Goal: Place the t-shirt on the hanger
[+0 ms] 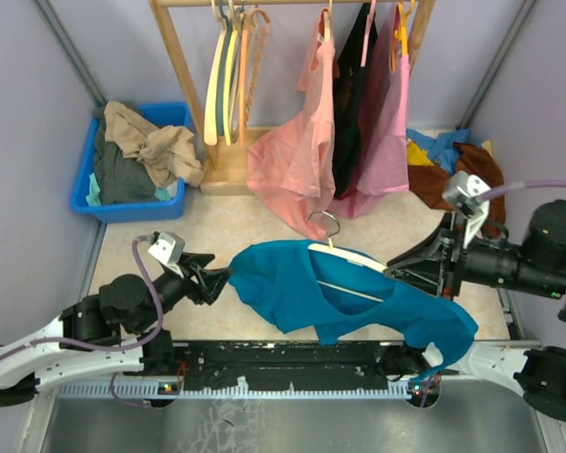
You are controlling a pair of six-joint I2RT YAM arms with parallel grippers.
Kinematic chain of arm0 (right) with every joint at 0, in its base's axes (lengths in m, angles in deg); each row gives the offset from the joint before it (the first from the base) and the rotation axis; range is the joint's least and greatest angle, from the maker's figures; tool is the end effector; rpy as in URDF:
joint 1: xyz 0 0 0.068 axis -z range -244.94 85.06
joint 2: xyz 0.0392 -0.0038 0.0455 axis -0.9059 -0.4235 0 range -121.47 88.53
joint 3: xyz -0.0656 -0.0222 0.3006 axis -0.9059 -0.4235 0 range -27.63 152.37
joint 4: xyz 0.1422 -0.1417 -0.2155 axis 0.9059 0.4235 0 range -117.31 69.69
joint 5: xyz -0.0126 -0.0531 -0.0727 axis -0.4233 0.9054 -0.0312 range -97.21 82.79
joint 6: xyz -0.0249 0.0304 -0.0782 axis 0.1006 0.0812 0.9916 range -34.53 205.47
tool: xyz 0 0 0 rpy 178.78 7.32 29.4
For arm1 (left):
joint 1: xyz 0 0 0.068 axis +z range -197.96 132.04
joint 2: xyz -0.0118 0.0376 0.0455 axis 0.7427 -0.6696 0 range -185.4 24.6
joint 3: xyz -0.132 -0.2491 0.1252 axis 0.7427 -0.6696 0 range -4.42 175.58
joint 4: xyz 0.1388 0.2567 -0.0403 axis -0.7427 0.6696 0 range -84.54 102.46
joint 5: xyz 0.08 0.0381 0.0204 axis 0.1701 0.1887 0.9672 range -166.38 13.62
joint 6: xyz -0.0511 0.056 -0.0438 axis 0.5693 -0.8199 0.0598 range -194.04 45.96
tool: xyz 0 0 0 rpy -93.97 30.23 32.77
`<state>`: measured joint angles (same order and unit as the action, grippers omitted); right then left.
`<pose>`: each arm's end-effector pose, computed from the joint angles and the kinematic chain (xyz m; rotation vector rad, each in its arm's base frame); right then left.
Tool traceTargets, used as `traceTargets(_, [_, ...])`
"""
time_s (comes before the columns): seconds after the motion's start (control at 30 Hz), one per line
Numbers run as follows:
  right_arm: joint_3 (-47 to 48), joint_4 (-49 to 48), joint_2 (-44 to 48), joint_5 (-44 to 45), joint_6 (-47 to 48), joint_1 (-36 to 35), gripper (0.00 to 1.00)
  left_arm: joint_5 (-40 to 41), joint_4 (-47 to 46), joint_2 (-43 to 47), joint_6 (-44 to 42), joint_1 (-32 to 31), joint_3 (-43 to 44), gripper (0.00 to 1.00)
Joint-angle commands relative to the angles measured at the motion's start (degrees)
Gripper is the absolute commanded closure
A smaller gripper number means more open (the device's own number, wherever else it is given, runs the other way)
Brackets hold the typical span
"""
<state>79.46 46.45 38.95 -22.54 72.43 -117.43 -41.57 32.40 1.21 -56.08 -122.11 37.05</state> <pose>0.0250 0.0663 0.5692 -0.8509 1.7847 1.0209 0.0776 -0.1108 0.3557 0.3945 1.6987 -0.6718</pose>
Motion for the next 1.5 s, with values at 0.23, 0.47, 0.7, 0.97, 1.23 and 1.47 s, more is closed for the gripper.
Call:
traceTargets(0.23, [4.27, -6.03, 1.96, -4.59, -1.41, -0.42, 1.0, -1.1, -0.09, -2.1, 0.26, -0.01, -1.36, 0.33])
traceTargets(0.47, [5.36, -6.0, 1.73, -4.27, -1.55, -0.42, 1.0, 2.56, 1.45, -8.1, 0.43, 0.05, 1.77, 0.63])
traceTargets(0.7, [3.77, -6.16, 2.7, -0.68, -1.25, -0.42, 1.0, 7.84, 9.93, -8.03, 7.19, 0.05, 7.22, 1.0])
traceTargets(0.97, [0.98, -7.07, 3.86, 2.34, -1.11, -0.42, 1.0, 17.81, 23.51, -5.82, 19.26, 0.06, 10.93, 1.0])
traceTargets(1.23, [-2.47, -9.25, 4.66, 3.03, -1.37, -0.43, 1.0, 21.77, 33.93, -8.64, 29.86, 0.02, 12.81, 1.0])
traceTargets(1.47, [-7.69, -13.67, 4.15, 5.53, -2.38, -0.42, 1.0, 15.97, 14.56, -13.53, 10.05, 0.01, 18.99, 0.76])
